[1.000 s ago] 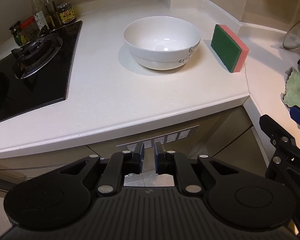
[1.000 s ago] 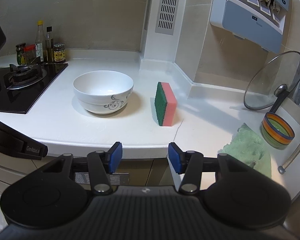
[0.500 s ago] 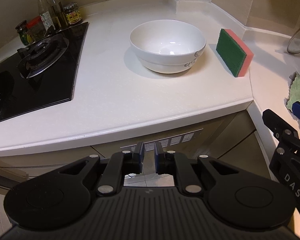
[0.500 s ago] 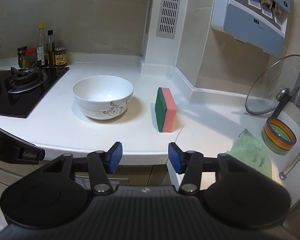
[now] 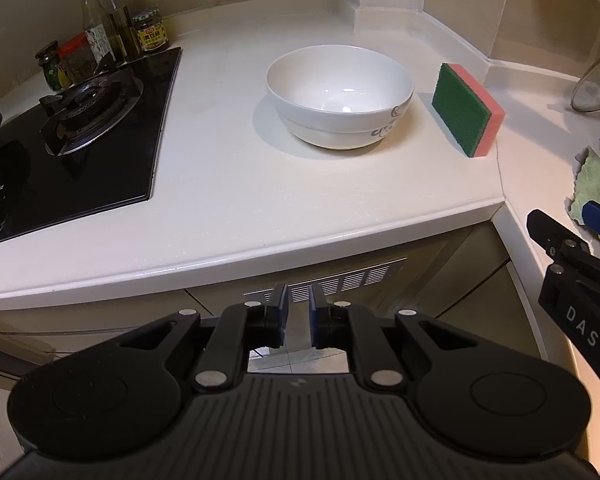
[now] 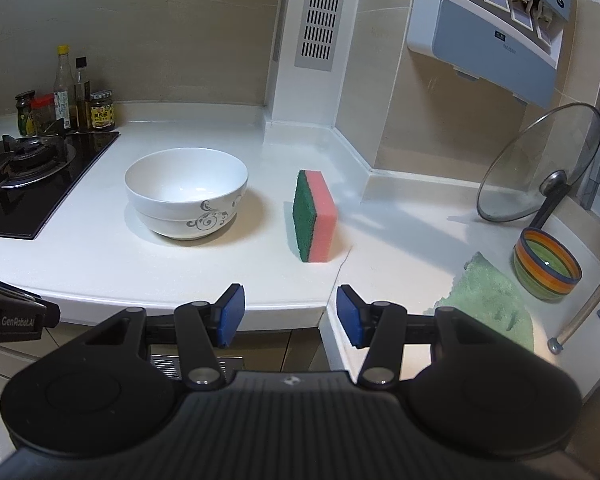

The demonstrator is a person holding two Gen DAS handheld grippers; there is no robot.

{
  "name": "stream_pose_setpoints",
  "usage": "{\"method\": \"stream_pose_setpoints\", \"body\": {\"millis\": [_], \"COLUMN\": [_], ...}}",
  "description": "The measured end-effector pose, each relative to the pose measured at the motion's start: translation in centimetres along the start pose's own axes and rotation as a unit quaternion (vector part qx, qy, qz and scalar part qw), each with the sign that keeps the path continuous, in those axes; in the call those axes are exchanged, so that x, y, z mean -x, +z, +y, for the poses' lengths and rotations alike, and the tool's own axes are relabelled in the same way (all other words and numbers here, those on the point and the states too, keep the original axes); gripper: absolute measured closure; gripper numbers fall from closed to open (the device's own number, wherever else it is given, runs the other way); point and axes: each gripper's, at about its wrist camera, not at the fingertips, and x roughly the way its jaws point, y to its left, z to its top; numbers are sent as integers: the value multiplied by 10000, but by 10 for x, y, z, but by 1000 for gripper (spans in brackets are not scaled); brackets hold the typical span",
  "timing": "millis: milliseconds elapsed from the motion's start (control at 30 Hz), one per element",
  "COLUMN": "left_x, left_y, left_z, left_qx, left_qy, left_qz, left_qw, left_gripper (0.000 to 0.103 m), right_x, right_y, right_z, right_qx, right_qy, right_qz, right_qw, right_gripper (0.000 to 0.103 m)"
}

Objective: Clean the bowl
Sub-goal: 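Move the right tool toward the pink-and-green sponge beside the white bowl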

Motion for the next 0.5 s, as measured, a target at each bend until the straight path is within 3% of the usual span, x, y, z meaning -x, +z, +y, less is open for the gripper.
{"method": "stream_pose_setpoints", "body": {"millis": [500], "left_x": [10], "left_y": [-5], "left_z": [5], "left_qx": [-22], "left_qy": [23], "left_qz": [-113], "left_qw": [9999], "left_gripper": [92], "right_x": [-8], "right_y": [1], "right_z": [-1], "right_qx": [-268], "right_qy": [52], "right_qz": [221], "right_qw": [9994], "right_gripper": [57]}}
